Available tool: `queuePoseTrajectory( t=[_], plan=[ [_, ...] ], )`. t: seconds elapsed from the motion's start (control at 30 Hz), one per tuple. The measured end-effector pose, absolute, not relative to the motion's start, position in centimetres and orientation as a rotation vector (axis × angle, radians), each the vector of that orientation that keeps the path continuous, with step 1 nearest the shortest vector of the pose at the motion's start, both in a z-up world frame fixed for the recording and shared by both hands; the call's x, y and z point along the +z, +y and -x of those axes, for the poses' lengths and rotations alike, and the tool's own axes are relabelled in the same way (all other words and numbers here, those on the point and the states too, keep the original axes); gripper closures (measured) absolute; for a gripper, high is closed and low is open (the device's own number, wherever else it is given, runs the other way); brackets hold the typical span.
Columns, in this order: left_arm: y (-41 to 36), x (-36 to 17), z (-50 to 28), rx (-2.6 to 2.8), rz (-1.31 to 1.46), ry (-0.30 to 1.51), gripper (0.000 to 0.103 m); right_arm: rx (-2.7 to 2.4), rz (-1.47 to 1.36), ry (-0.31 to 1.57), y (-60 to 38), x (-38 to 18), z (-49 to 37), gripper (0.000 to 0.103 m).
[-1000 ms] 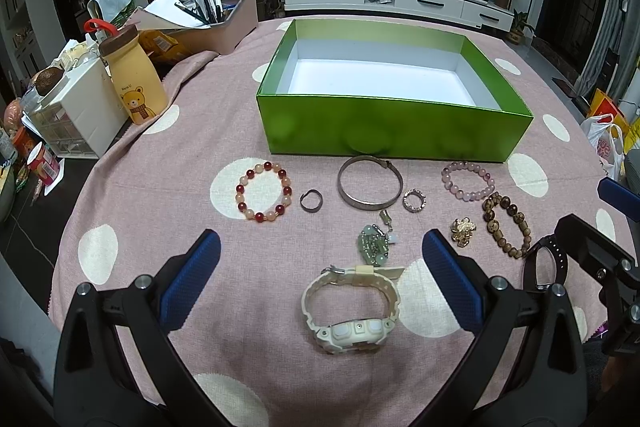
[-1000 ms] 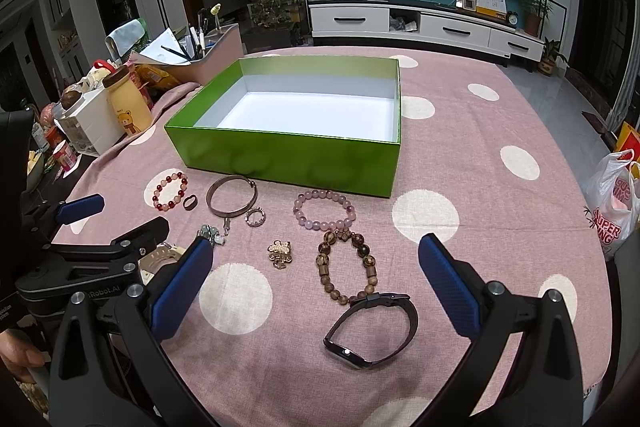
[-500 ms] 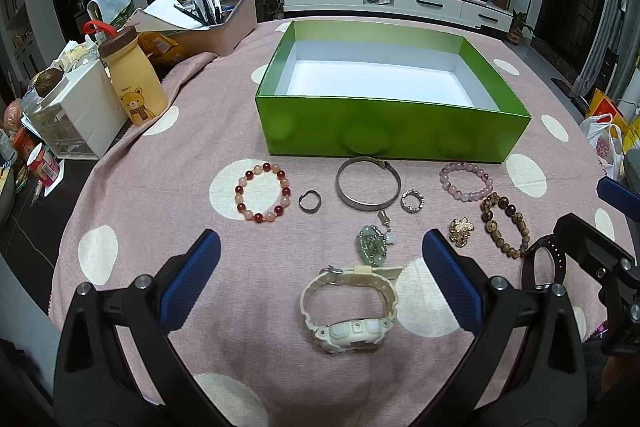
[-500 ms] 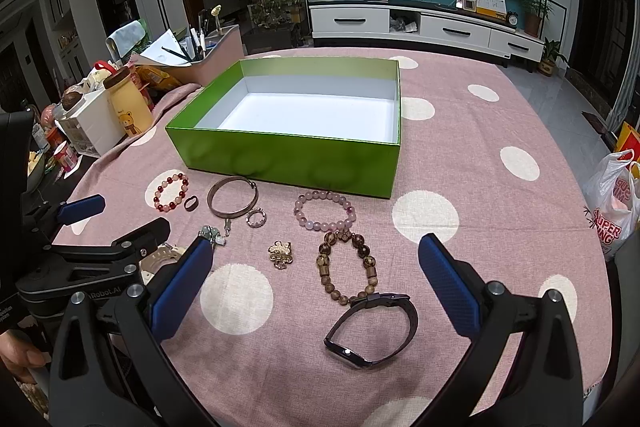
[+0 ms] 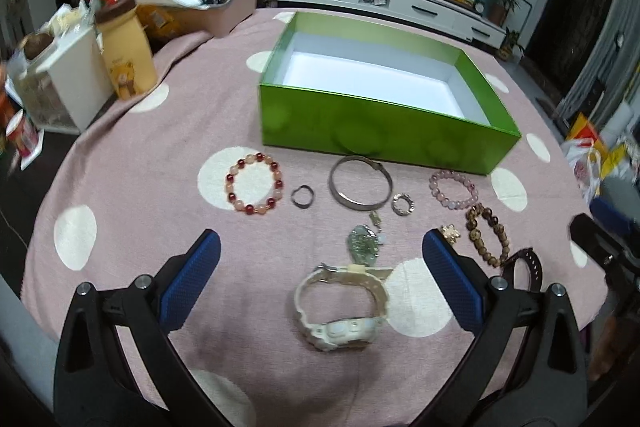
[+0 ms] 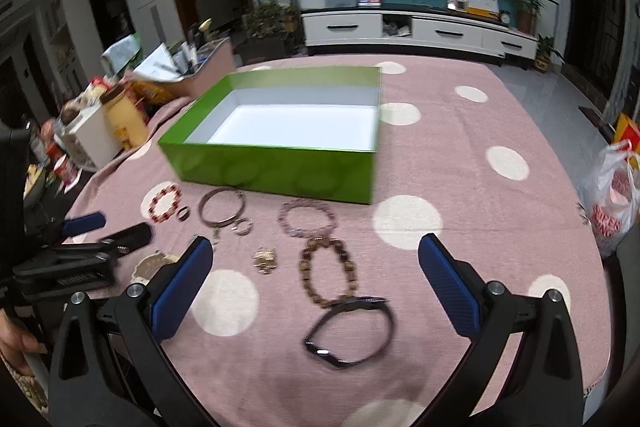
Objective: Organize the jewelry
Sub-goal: 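Grasp the white watch with the left tool while the right tool grasps the black band watch, then carry both watches into the green box and open both tools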
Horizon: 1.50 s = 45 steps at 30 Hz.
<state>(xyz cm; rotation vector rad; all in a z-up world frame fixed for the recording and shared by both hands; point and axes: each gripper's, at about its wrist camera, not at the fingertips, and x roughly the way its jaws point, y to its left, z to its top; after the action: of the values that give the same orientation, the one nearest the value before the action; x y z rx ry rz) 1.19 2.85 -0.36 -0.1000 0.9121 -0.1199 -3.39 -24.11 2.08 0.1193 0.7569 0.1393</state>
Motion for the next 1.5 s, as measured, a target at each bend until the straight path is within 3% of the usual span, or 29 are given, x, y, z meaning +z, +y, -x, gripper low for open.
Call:
queuePoseTrajectory(
  t=[0.47,0.57,0.63,0.83,1.03,1.13,1.23,1.33,1.5],
  plan=[
    [6.3,-2.9,-0.8,-0.098,0.165,1.009,0.002,0.145,-0.215,0.877,-28.7,-1.5,4.7,0.001],
    [6.0,-3.5,-0.9,-0.092,0.146,1.036,0.002,0.157,-0.203,0.899,-28.6,-2.3,4.8,0.005],
    [5.9,-3.9,-1.0,-0.097,0.146,1.060,0.002,0.161,-0.194,0.915,-28.3,-2.9,4.8,0.013],
    [6.1,-5.1,-2.0,-0.118,0.155,1.148,0.021,0.140,-0.191,0.975,-28.2,-4.5,3.9,0.037],
    [5.7,-5.3,-2.4,-0.143,0.091,1.205,0.036,0.154,-0.162,0.992,-27.6,-5.1,3.8,0.053],
    [5.4,-5.6,-2.8,-0.156,0.053,1.231,0.046,0.159,-0.138,1.010,-27.3,-5.5,3.7,0.067],
    [4.9,-5.5,-3.1,-0.173,0.022,1.246,0.068,0.153,-0.123,1.031,-27.2,-6.1,3.5,0.077],
    [4.4,-5.5,-3.1,-0.181,-0.004,1.241,0.073,0.150,-0.112,1.024,-27.2,-6.2,3.4,0.087],
    [4.0,-5.7,-2.5,-0.210,0.030,1.207,0.094,0.142,-0.100,1.007,-27.2,-6.1,3.5,0.098]
  ],
)
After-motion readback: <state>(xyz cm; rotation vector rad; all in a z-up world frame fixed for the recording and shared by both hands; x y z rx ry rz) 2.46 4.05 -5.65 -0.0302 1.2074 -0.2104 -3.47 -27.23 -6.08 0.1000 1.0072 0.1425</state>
